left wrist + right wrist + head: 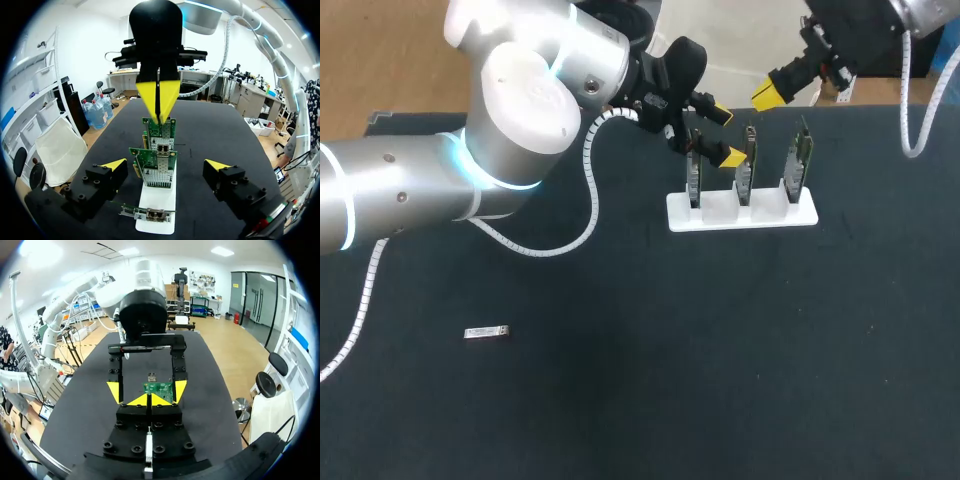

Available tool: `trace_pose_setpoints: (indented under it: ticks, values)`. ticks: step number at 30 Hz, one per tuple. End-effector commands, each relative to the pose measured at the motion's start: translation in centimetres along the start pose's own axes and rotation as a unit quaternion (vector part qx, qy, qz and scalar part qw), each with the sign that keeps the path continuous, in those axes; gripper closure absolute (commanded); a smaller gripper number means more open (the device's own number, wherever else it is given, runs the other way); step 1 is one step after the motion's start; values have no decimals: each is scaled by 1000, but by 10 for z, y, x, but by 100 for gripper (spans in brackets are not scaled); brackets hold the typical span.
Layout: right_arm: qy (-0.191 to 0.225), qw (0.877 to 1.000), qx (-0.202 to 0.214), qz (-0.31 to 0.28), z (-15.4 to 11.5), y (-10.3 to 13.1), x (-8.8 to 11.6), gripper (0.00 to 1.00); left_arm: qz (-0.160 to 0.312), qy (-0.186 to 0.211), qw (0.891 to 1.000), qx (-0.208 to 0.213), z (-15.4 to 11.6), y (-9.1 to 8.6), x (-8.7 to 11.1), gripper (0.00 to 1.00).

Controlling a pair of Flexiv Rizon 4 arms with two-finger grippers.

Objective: Pick up the optical module with the left hand, and insert it into the network port with the right hand.

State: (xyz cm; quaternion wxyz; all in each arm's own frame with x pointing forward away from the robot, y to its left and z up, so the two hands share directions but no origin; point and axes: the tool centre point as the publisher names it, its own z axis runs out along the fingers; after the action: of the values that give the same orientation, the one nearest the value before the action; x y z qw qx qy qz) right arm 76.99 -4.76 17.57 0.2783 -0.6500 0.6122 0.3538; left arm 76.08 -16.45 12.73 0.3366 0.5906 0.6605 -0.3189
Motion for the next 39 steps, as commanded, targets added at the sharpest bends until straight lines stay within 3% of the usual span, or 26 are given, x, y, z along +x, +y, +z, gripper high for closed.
trace_pose_setpoints:
  ticks: [1,16,27,39]
  values:
    - [-1,1000,-6,-6,-14,4,6,100,-1,2,1000,1,0,1,-1,0]
    - [15,1000,3,22,-61,5,52,100,-1,2,1000,1,0,1,-1,0]
    - [14,1000,-2,25,-68,9,73,100,-1,2,1000,1,0,1,-1,0]
    - [21,999,-11,23,-64,7,77,100,-1,2,1000,1,0,1,-1,0]
